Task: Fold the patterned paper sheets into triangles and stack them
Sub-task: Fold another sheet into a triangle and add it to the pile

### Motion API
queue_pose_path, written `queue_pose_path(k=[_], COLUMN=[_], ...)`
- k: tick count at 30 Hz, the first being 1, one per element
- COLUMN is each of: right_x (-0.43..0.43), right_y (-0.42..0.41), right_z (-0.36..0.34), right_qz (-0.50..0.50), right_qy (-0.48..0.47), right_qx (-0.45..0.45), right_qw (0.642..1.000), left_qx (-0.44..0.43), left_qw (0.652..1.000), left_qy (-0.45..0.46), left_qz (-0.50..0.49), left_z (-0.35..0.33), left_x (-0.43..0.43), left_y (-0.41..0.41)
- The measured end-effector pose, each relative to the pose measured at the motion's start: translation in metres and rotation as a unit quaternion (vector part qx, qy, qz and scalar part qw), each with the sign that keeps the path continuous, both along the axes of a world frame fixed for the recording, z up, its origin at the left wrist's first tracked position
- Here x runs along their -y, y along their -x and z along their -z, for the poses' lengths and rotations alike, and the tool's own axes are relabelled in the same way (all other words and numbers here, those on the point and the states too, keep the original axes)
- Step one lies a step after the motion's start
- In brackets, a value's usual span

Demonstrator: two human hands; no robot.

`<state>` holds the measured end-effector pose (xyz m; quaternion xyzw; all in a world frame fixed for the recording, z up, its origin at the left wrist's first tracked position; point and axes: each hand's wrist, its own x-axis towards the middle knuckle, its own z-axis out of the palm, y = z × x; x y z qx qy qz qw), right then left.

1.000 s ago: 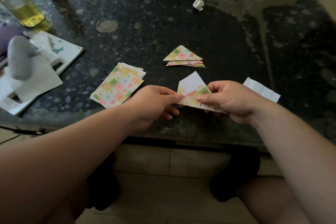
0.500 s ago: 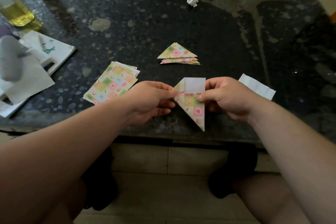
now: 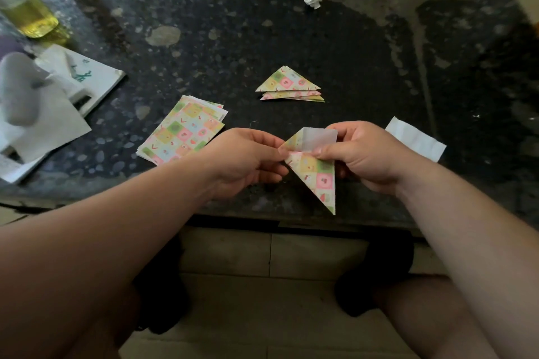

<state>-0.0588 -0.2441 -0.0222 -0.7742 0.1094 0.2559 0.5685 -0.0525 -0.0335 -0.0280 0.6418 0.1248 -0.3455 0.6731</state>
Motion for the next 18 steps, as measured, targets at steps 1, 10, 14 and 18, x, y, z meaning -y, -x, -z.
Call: queue_pose_path(k=[1,10,14,18], right_x=[-0.0005,-0.0032,-0.0070,-0.0080], right_y=[0.0001,0.0008,0.0008,0.0020], right_z=[-0.0006,-0.0015,-0.0006,-0.0011], right_qz=[0.009,0.042,0.060,0.060], right_qy=[-0.010,-0.068,-0.084,-0.098], right_qx=[0.000,-0.037,-0.032,-0.032], right_qw=[1.000,0.996,0.994,0.993], left_qx=[-0.003,-0.054,-0.072,-0.080], left_qw=[1.000,0.995,0.994,0.995], left_qy=[-0.004,0.052,0.058,0.044], left_qz=[0.003,-0.063,-0.057,-0.029], left_z=[0.0006,0.0034,0.0038,0.0045], left_x=[-0.0002,0.0034,0.0054,0.0055], left_y=[0.0000,-0.0014,-0.0008,0.0004])
